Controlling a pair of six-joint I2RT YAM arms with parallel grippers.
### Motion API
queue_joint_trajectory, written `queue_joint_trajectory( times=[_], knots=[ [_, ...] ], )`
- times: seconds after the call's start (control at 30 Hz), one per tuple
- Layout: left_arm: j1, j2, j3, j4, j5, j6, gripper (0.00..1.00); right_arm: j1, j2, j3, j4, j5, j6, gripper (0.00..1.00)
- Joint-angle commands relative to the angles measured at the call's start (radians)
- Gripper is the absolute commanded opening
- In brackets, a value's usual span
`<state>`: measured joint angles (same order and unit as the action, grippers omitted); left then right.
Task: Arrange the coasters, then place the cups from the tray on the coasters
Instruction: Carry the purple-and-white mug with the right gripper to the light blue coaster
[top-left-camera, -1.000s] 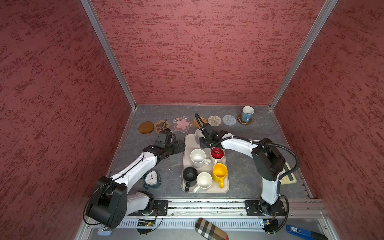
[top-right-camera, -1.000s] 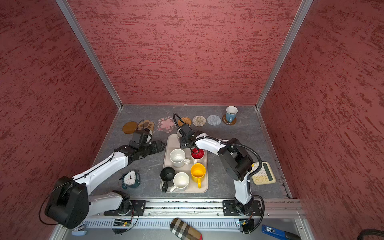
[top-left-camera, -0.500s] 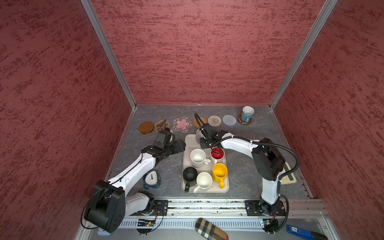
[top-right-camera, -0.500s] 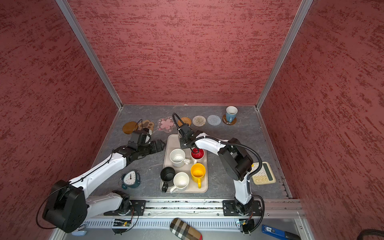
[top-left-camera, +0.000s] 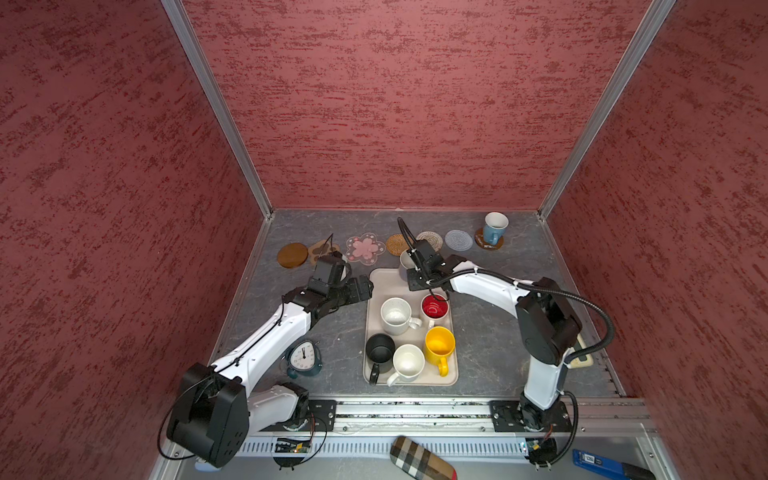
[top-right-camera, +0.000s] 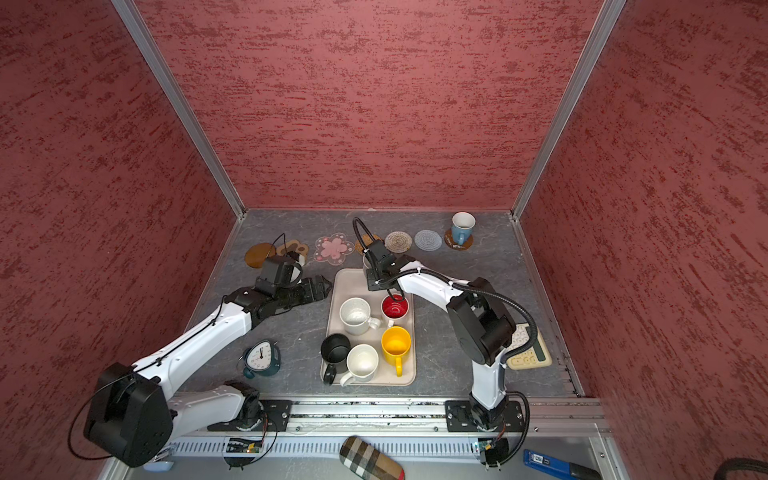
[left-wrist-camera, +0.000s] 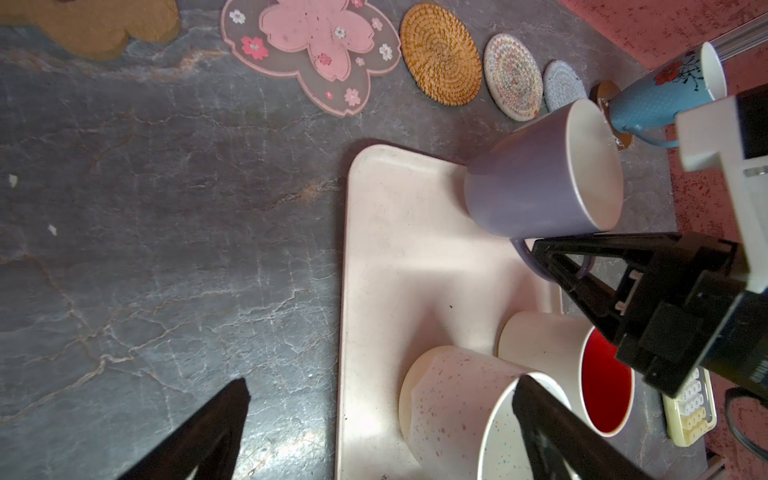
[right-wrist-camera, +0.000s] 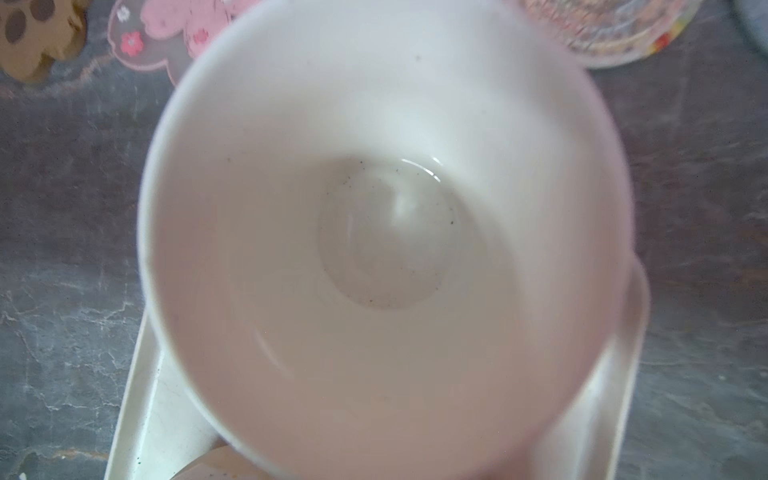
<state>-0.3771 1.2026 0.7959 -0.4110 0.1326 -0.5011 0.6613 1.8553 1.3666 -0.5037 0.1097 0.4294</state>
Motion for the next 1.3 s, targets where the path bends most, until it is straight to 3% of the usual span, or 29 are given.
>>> queue_joint_trajectory(
  times=[0.0,0.27,0.5,0.73,1.27],
  knots=[
    [-0.005,0.031,0.043,-0.013,-0.009,0.0,1.0,-0.043,-0.092,0.006,0.051,0.056,-0.03,0.0],
    [-0.008,0.149,0.116,0.008,-0.013,0.004,1.0,-0.184,-0.115,0.019,0.057,0.02,-0.079,0.0],
    [-0.006,0.28,0.199,0.044,-0.003,0.007,1.0,-0.295,-0.05,0.103,0.039,0.024,-0.131,0.0],
    [-0.003,0.411,0.302,0.064,-0.002,0.019,1.0,-0.409,0.028,0.17,0.042,-0.044,-0.138,0.0],
    [0.03,0.59,0.43,0.096,-0.001,0.034,1.0,-0.443,0.253,0.409,-0.015,-0.01,-0.188,0.0]
  ],
)
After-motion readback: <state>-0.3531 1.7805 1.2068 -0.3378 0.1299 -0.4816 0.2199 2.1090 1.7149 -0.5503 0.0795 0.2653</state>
